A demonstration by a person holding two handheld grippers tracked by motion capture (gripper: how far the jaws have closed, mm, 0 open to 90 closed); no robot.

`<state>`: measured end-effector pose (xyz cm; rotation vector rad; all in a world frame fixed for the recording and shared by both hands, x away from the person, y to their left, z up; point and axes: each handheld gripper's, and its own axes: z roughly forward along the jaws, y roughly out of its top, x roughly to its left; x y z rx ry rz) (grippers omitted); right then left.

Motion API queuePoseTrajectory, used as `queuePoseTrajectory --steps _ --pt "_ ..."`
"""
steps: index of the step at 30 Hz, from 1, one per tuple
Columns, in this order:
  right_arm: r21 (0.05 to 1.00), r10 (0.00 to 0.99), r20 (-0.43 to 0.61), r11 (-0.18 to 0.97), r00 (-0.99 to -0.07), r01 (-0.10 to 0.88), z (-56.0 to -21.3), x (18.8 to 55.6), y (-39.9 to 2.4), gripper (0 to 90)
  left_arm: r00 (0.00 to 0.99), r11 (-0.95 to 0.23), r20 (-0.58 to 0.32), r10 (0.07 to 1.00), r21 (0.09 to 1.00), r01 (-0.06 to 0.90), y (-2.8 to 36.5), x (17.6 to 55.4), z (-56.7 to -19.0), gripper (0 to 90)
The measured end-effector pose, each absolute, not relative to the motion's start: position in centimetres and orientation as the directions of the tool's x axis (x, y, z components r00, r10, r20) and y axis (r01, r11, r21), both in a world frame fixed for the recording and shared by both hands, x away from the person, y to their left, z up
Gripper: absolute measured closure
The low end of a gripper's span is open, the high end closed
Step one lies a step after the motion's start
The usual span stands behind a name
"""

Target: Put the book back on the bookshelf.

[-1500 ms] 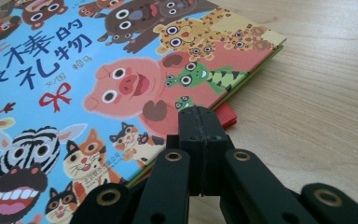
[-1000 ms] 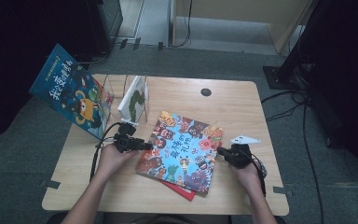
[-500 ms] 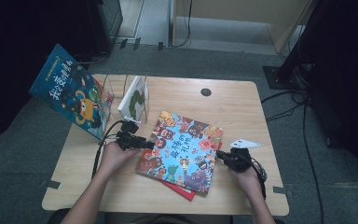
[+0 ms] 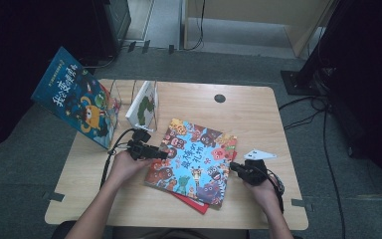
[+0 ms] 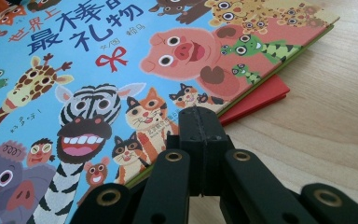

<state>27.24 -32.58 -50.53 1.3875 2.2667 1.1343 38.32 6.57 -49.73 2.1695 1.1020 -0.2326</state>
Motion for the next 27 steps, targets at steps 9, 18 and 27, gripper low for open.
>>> queuePoseTrajectory --steps 9,18,27 --pt "0.731 0.834 0.169 0.251 -0.525 0.635 -50.6 27.6 -32.0 90.0 0.613 -0.391 -0.445 0.652 0.495 0.776 7.0 38.4 -49.7 37.2" --pt "0.733 0.826 0.166 0.262 -0.539 0.628 -50.6 27.8 -31.2 90.0 0.584 -0.366 -0.419 0.695 0.493 0.789 7.2 38.4 -49.6 34.9" --pt "0.729 0.817 0.204 0.242 -0.540 0.641 -50.7 28.1 -31.5 90.0 0.505 -0.320 -0.487 0.712 0.415 0.852 7.7 38.8 -49.4 49.9"
